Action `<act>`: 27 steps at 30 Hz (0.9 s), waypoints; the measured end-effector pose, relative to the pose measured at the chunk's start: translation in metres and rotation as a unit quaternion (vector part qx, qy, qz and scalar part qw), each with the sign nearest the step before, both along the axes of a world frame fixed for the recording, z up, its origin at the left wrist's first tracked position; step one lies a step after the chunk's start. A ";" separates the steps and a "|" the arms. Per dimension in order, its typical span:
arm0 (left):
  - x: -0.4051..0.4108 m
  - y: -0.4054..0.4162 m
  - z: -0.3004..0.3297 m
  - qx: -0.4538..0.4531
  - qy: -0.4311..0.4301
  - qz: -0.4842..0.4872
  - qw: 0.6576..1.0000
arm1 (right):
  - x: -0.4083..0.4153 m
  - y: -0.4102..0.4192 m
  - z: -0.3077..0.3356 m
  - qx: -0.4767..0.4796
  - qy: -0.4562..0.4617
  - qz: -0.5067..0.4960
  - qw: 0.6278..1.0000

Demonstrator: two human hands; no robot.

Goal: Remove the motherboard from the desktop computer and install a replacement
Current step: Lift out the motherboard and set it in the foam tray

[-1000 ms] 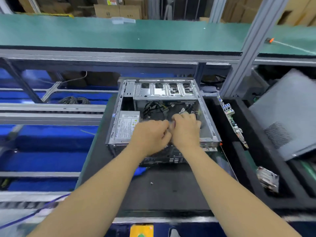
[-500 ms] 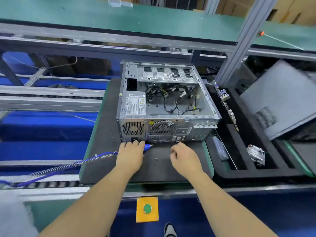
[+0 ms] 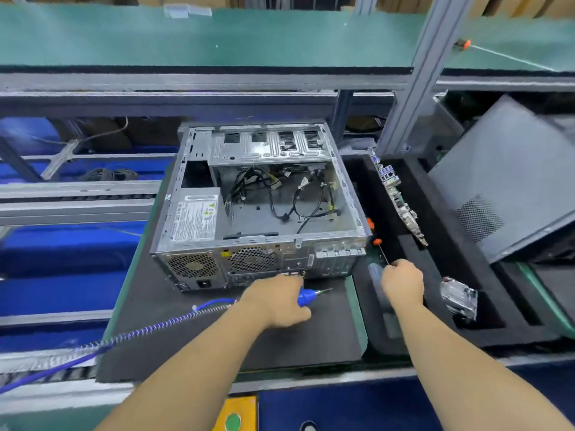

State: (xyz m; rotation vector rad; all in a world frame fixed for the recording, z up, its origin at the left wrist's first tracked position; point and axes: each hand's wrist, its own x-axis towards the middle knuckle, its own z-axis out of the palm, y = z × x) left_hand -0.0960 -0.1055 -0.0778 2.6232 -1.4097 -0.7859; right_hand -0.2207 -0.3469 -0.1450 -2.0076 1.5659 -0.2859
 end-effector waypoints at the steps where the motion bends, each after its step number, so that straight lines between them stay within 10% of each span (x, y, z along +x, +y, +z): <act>1: -0.004 -0.014 0.001 0.004 0.000 -0.008 1.000 | 0.007 -0.014 -0.003 0.016 0.015 0.022 1.000; 8: -0.016 -0.079 -0.009 0.082 0.045 -0.022 0.995 | 0.065 -0.067 -0.024 0.098 0.150 0.172 0.969; 19: -0.001 -0.071 -0.021 0.128 0.138 -0.034 0.981 | 0.089 -0.066 -0.032 -0.038 0.347 0.270 0.897; 27: -0.002 -0.035 -0.013 0.083 0.151 0.005 0.985 | 0.074 -0.062 -0.017 -0.120 0.255 0.228 0.932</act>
